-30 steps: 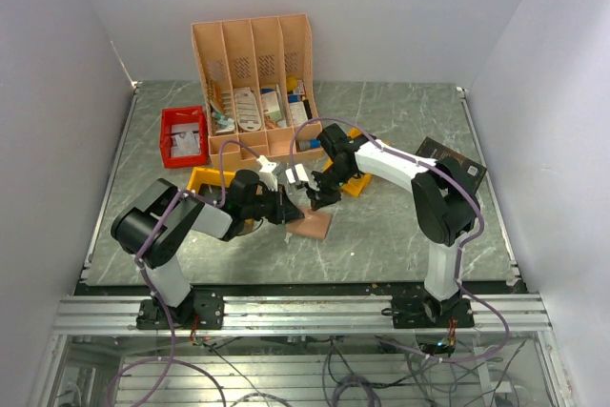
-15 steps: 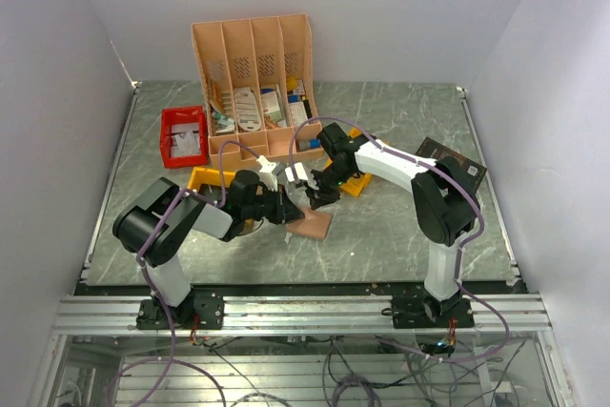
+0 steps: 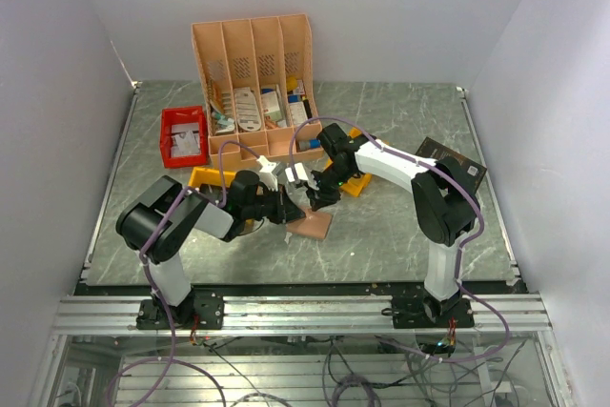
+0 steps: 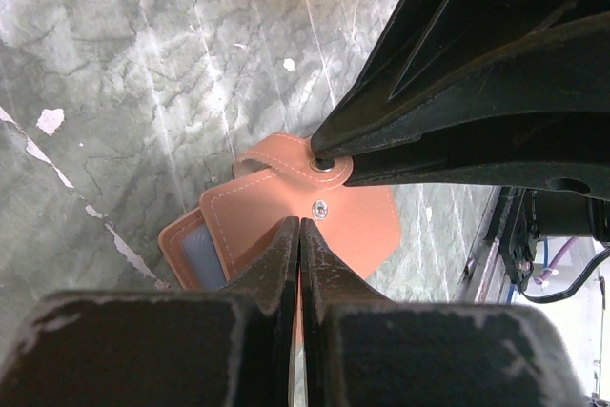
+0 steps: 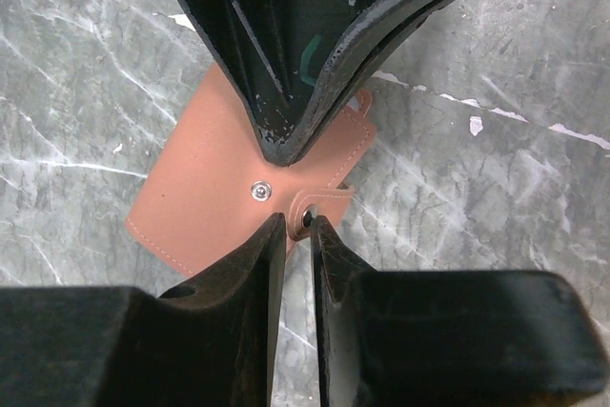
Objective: Put the credit cards into the card holder
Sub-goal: Close the card holder at the center of the board.
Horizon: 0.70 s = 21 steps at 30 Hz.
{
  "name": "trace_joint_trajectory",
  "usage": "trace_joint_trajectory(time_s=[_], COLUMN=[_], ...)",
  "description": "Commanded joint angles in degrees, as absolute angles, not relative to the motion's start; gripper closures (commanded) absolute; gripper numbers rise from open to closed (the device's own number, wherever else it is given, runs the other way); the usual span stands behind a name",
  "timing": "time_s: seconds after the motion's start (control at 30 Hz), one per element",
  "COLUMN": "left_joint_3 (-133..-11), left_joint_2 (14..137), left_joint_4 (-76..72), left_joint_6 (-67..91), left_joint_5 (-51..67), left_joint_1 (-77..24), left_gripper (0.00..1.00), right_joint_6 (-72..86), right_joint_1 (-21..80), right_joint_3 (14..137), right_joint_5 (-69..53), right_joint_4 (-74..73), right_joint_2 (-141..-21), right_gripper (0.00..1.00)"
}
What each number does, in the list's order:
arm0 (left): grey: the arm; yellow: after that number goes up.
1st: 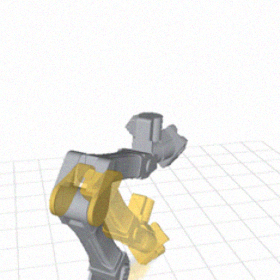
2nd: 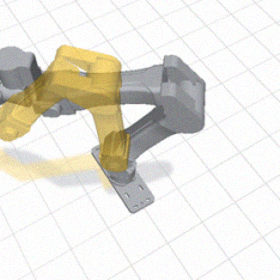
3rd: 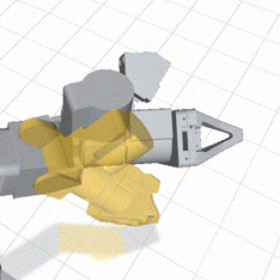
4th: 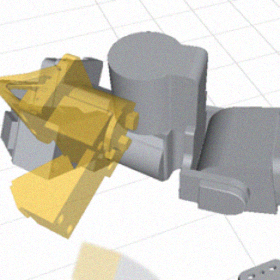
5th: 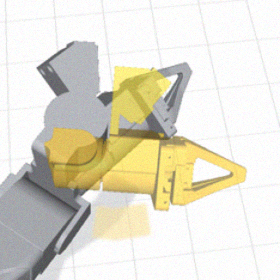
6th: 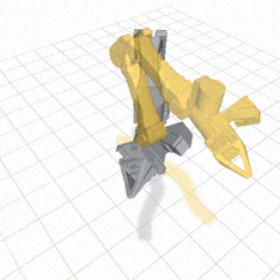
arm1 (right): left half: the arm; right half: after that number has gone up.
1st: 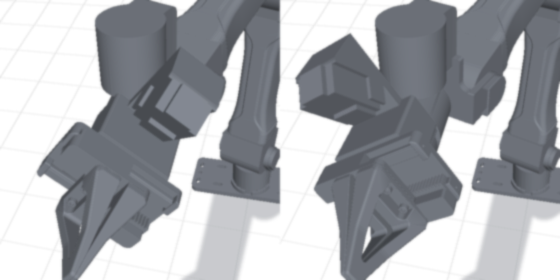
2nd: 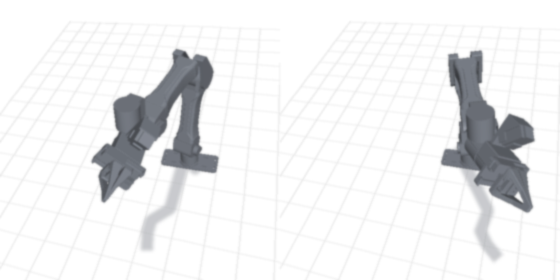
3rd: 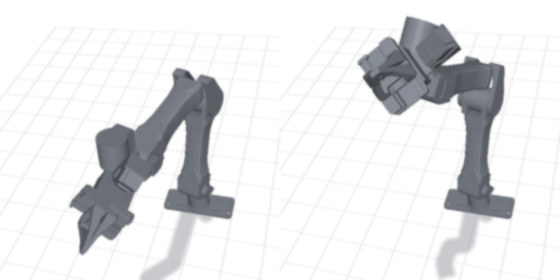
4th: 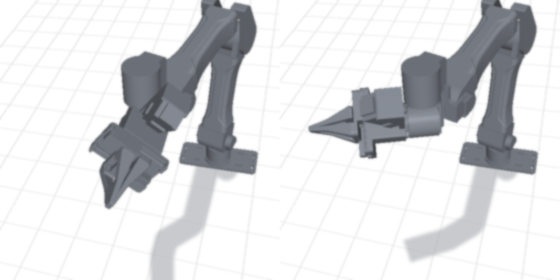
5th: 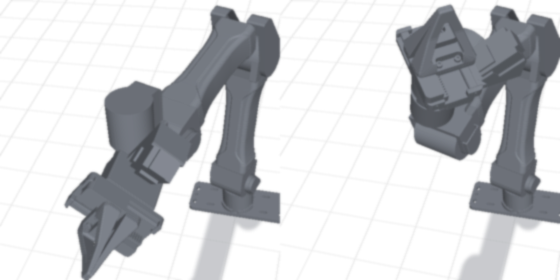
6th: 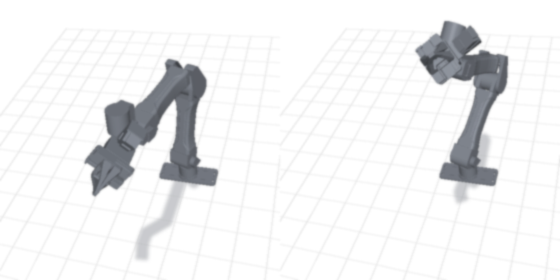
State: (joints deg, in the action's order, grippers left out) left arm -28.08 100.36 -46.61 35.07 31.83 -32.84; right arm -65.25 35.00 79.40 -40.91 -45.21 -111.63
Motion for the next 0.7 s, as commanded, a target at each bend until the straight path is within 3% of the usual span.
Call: trace_joint_trajectory(time_s=[0.0,0.13,0.4,0.67], left_joint_3=[-27.78,-27.53,-27.51,-27.11], left_joint_2=[102.12,102.28,103.03,103.46], left_joint_4=[-47.9,-47.86,-47.97,-47.55], left_joint_6=[34.1,34.06,34.08,34.34], left_joint_5=[31.9,31.82,31.58,30.9], left_joint_1=[-33.13,-33.11,-33.11,-32.96], left_gripper=[0.93,0.93,0.93,0.93], right_joint_6=[-64.81,-64.51,-65.85,-70.65], right_joint_1=[35.22,35.22,35.56,36.36], right_joint_3=[80.86,81.03,81.8,81.92], right_joint_5=[-41.95,-41.84,-40.85,-38.69], right_joint_4=[-45.92,-45.79,-47.44,-51.87], right_joint_2=[-111.18,-111.17,-111.41,-110.47], right_gripper=[0.83,0.85,1.0,1.0])
